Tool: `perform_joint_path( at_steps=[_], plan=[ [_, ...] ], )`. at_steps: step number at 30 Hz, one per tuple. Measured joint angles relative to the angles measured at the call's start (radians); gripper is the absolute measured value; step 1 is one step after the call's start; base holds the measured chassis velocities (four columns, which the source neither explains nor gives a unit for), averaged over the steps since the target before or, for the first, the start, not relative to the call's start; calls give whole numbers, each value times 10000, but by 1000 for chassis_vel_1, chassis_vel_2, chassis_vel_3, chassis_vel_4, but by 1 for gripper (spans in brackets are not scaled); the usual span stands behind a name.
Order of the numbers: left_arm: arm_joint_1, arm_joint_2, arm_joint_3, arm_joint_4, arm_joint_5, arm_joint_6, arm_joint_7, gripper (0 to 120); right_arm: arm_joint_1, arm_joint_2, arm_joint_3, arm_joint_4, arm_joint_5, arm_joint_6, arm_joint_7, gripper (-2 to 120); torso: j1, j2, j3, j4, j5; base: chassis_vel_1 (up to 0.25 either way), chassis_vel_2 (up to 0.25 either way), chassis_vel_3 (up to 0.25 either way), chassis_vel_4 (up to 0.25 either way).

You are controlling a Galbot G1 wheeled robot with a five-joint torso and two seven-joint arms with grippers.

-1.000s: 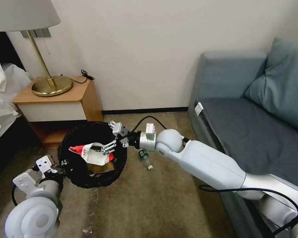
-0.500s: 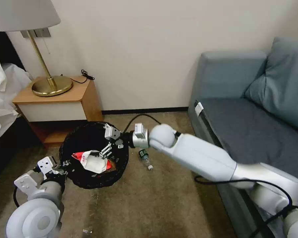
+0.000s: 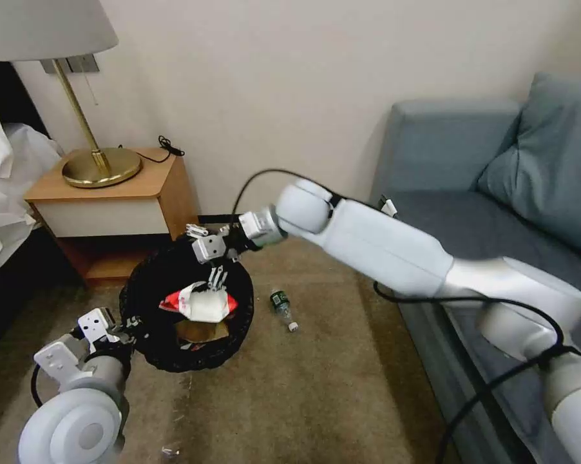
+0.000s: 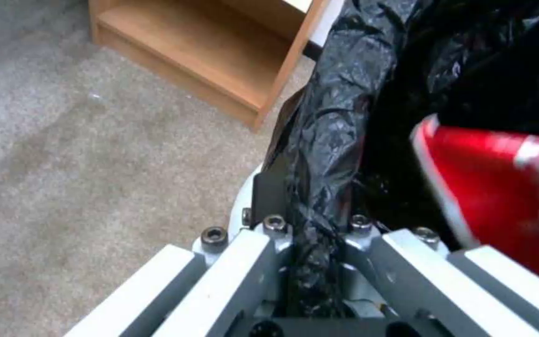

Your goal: Pick up the trash bin, then pick up the garbage on the floor and place it into the trash bin.

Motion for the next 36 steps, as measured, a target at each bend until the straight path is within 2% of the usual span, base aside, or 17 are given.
perform_joint_path(
  at_steps=[4,9,11,16,18,19,20,21,24,25,27,28,29,32,33,34,36],
  plan=[
    [49,-7,-15,-62,3,0,12,1,270,197,49,-119,-436,191,-648,100,0,0,-1,1,0,0,0,0,0],
    [77,-64,4,-95,32,0,23,1,620,485,96,-75,-1799,730,-1367,100,0,1,-1,-3,1,0,0,0,0],
    [50,-112,81,-96,60,0,23,1,761,606,-61,-142,-1842,836,-1531,100,-1,0,-1,1,1,0,0,0,0],
    [45,-151,108,-98,85,-2,26,1,899,647,-31,-286,-1514,939,-1836,100,0,0,0,2,1,0,0,0,0],
    [67,-80,-5,-34,78,-24,28,1,933,419,89,-164,-776,833,-1800,100,0,0,-1,2,1,0,0,0,0],
    [73,-21,-82,9,58,-41,29,1,933,205,170,-72,-12,728,-1669,100,0,0,0,-2,1,0,0,0,0],
    [70,78,-218,69,8,-67,39,1,825,-112,332,103,1175,568,-1354,100,-1,0,-1,-1,1,0,0,0,0],
    [70,78,-218,69,8,-67,39,1,825,-112,332,103,1175,568,-1354,100,-1,0,-1,-1,1,0,0,0,0],
    [14,359,-458,89,-217,-82,11,1,65,-872,1358,630,3446,70,-83,100,-1,0,-2,-1,4,0,0,0,0],
    [14,359,-458,89,-217,-82,11,1,65,-872,1358,630,3446,70,-83,100,-1,0,-2,-1,4,0,0,0,0],
    [-48,599,-641,112,-297,-82,-54,1,-779,-1336,2446,804,4236,-232,1248,100,0,0,-1,-4,8,0,0,0,0],
    [-66,684,-712,117,-375,-79,-92,1,-1220,-1585,3014,876,4653,-485,2260,100,0,0,0,-5,7,0,0,0,0],
    [-66,684,-712,117,-375,-79,-92,1,-1220,-1585,3014,876,4653,-485,2260,100,0,0,0,-5,7,0,0,0,0],
    [-101,781,-825,145,-518,-76,-158,1,-2010,-1890,3974,956,5535,-1123,4236,100,0,0,0,-7,5,0,0,0,0],
    [-101,781,-825,145,-518,-76,-158,1,-2010,-1890,3974,956,5535,-1123,4236,100,0,0,0,-7,5,0,0,0,0],
    [-121,808,-861,152,-562,-75,-196,1,-2274,-1929,4282,940,5953,-1300,4982,100,0,1,-1,-2,5,0,0,0,0],
    [-128,820,-879,152,-581,-75,-205,1,-2376,-1944,4405,924,6155,-1370,5238,100,-1,0,-1,1,4,0,0,0,0]
  ],
)
